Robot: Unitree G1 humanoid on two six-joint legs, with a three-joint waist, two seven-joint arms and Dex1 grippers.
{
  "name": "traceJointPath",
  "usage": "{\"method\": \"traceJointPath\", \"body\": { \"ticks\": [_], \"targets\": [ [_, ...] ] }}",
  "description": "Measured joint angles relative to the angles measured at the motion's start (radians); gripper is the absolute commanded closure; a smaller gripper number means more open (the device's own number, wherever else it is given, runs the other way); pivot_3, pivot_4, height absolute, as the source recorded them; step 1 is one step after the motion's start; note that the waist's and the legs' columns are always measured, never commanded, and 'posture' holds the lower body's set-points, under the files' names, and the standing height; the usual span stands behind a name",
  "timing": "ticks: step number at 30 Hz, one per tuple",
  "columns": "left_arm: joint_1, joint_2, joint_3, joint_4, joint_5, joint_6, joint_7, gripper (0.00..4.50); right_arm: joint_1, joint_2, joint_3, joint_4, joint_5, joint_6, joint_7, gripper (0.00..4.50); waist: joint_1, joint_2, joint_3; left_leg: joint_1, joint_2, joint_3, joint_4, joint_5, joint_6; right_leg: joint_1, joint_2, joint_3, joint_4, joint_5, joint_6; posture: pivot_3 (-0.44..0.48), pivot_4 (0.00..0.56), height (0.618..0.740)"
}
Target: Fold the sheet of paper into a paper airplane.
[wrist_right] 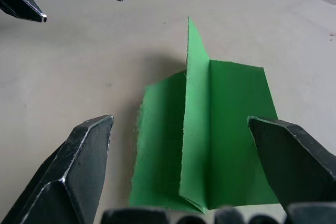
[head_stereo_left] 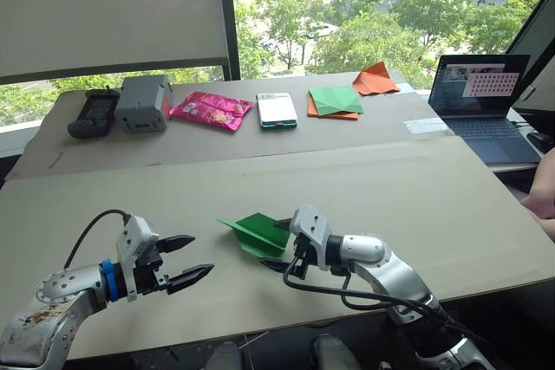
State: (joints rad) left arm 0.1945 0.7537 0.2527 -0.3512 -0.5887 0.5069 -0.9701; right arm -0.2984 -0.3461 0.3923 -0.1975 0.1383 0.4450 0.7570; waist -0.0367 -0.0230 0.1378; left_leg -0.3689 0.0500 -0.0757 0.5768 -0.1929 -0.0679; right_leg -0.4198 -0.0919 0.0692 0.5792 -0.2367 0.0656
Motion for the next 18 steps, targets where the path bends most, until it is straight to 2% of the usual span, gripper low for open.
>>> {"method": "traceJointPath", "body": {
  "ticks": [8,18],
  "targets": [
    [-0.001,0.0,-0.001,0.0,-0.002,0.001,0.007,0.01,-0.007,0.01,-0.014,0.021,0.003,0.011,-0.009,0.0,-0.002,0.0,0.0,0.0,0.0,0.0,0.0,0.001,0.002,0.0,0.0,0.0,0.001,0.001,0.0,0.0,0.15,0.732],
    [-0.002,0.0,-0.011,0.0,-0.002,0.001,0.007,0.01,-0.048,0.017,-0.071,-0.058,0.077,0.109,-0.002,0.0,-0.003,0.0,0.0,0.0,0.0,-0.001,0.0,0.001,0.002,0.001,0.001,0.0,0.001,0.002,0.0,0.0,0.15,0.732]
  ]
}}
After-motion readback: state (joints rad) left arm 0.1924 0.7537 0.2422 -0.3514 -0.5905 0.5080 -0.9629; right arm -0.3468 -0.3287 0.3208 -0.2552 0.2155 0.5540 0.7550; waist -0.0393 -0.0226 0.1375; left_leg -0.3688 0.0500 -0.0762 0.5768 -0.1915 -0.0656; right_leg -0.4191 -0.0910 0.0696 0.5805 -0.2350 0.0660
